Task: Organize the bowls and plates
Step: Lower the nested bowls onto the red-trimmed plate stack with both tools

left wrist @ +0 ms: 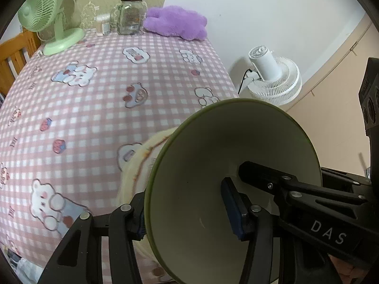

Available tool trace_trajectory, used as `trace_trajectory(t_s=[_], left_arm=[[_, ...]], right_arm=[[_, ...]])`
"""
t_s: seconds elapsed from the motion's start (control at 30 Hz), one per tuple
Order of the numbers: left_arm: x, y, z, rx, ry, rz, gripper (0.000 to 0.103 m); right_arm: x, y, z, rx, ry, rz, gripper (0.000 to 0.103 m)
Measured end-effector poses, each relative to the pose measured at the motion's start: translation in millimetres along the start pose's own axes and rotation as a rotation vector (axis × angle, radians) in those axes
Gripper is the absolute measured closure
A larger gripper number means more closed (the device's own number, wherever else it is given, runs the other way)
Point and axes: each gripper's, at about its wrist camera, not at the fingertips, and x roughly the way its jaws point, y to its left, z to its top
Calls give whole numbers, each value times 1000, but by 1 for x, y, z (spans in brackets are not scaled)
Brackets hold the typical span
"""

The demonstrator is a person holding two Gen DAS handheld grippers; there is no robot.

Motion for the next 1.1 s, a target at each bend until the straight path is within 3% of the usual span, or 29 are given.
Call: trace_trajectory(t_s=[0.2, 0.47, 0.9, 1.0, 1.1], left_arm=[[19, -12, -3, -21, 30, 7, 50], [26, -10, -6, -65, 56, 76, 51], [27, -2, -1, -59, 41, 96, 50], [26, -2, -3, -68, 26, 121, 44], [24, -1, -9, -87, 13, 178, 34]], right_arm=[[10, -21, 1, 0, 33, 3, 67], [29, -30, 3, -22, 95, 57, 67], [35, -20, 9, -39, 62, 59, 67], [34, -24, 7, -27, 41, 73, 66], [34, -28, 3, -28, 19, 74, 59]])
